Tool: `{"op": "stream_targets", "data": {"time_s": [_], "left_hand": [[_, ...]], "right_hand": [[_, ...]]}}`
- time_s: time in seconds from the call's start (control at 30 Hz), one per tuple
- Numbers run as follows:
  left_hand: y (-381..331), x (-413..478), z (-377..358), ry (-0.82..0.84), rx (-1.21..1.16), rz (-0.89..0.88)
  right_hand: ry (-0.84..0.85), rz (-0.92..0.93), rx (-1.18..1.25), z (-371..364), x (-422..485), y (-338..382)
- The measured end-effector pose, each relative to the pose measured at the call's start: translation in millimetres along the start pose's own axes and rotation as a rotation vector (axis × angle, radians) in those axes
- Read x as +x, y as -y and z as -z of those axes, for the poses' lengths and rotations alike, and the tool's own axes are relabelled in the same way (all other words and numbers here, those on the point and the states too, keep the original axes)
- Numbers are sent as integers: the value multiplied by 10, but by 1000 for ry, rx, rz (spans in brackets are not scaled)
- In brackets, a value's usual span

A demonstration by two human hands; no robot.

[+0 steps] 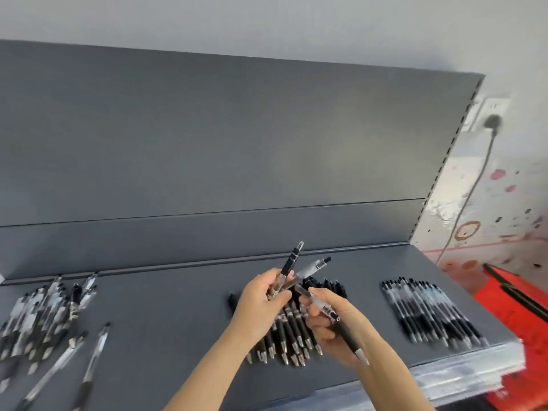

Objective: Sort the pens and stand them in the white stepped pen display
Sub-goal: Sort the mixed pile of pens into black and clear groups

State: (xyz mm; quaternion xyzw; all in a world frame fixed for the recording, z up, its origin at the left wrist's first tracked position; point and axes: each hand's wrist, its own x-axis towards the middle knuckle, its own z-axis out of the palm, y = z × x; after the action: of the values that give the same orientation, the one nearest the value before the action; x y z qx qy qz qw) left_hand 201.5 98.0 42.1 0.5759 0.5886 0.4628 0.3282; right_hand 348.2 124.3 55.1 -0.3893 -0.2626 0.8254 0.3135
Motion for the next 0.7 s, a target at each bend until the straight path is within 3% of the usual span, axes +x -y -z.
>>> {"op": "stream_targets", "data": {"time_s": [0.1, 0.2, 0.3, 0.5, 0.6, 0.7], "left_hand": [[-133, 131, -610, 25, 135, -63], [-288, 201, -1021, -4, 61, -77], [-349, 235, -1200, -68, -79, 65], [-384, 267, -1172, -168, -380, 377], [-362, 228, -1060, -229, -446, 450], [-303, 148, -871, -313, -484, 502]], "right_hand": [[19, -15, 48, 442, -154, 292], [23, -17, 52, 788, -259, 517], [-26, -27, -47, 1104, -301, 653], [33, -40, -90, 1418, -222, 735], [-28, -24, -244, 1428, -92, 714], [-117, 8, -566, 1311, 73, 633]]}}
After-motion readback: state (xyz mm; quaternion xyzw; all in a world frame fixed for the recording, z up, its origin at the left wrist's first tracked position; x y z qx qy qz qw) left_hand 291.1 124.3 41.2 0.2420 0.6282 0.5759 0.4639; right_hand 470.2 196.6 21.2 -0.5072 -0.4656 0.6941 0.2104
